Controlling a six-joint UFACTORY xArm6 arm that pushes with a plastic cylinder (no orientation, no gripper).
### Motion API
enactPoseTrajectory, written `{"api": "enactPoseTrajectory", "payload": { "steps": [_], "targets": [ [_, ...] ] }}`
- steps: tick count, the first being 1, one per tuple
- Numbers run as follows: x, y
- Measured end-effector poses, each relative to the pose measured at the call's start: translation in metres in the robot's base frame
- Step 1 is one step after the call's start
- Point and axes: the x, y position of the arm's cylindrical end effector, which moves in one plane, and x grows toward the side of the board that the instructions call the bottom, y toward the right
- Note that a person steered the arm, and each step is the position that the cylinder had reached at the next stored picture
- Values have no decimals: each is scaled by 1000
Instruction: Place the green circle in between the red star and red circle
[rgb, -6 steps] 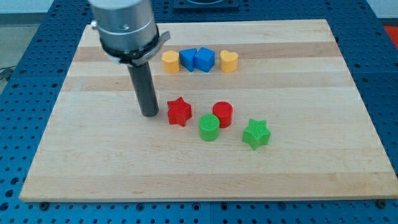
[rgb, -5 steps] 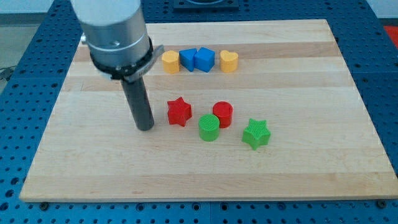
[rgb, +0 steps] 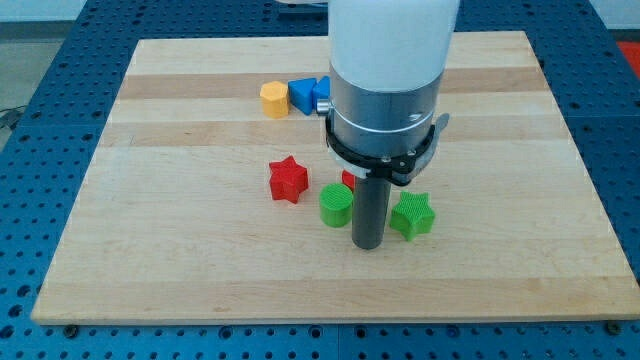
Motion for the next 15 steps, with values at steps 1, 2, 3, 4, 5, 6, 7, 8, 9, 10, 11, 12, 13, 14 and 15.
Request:
{"api": "enactPoseTrajectory", "payload": {
  "steps": [1, 2, 3, 4, 5, 6, 7, 8, 9, 10, 11, 12, 13, 14, 15],
  "targets": [
    [-9, -7],
    [-17, -18],
    [-22, -25],
    [-27, -26],
    [-35, -25],
    [-21, -25],
    [-1, -19],
    [33, -13],
    [43, -15],
    [23, -33],
    [-8, -47],
    [-23, -47],
    [-23, -46],
    [-24, -37],
    [-30, -29]
  ]
}}
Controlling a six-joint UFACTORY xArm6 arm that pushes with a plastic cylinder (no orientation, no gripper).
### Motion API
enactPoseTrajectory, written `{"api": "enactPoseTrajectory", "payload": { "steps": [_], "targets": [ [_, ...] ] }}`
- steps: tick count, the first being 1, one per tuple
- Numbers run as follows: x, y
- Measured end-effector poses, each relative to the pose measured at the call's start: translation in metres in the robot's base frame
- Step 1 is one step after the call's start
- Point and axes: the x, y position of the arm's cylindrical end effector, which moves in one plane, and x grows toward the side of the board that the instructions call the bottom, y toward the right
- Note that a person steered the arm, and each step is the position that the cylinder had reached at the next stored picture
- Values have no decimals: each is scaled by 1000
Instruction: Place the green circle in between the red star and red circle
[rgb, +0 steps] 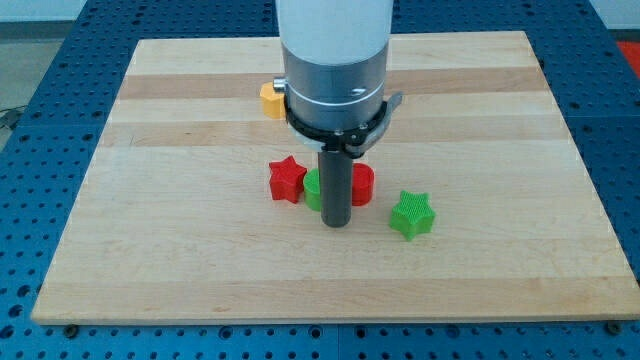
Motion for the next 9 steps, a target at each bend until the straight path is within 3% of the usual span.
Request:
{"api": "enactPoseTrajectory", "payload": {
  "steps": [4, 7, 9],
  "targets": [
    [15, -24],
    [-7, -22],
    [58, 14]
  ]
}}
